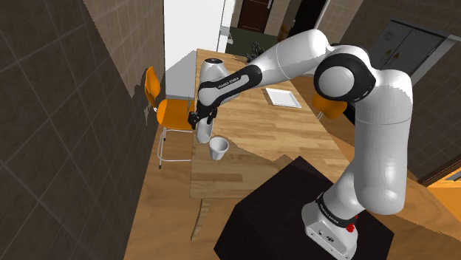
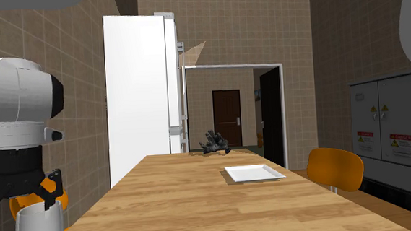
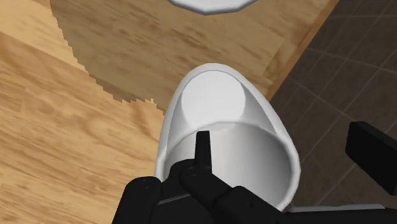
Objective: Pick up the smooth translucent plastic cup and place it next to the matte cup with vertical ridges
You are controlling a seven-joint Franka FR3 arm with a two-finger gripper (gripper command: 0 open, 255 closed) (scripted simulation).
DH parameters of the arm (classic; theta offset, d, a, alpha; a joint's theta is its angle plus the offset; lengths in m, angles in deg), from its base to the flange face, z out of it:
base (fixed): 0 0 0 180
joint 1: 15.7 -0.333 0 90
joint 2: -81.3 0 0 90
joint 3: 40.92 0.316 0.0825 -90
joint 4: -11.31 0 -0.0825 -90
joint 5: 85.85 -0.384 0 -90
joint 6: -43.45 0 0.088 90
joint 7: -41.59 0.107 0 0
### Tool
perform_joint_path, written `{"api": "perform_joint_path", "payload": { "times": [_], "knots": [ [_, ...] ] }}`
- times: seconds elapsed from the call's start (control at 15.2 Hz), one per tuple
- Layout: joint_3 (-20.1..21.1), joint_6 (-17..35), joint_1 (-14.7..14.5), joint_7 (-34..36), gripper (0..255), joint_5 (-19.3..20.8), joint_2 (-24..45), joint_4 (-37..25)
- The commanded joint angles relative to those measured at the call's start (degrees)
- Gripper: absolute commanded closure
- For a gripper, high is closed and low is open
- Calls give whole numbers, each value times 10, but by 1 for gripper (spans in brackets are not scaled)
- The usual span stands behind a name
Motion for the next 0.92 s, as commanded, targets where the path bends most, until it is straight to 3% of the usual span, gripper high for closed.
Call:
{"api": "perform_joint_path", "payload": {
  "times": [0.0,0.33,0.86],
  "knots": [
    [0,0,0,0,0,0,0,0],
    [-4,-52,-2,3,0,5,-49,-3],
    [-4,-52,-2,3,0,5,-49,-3]
  ]
}}
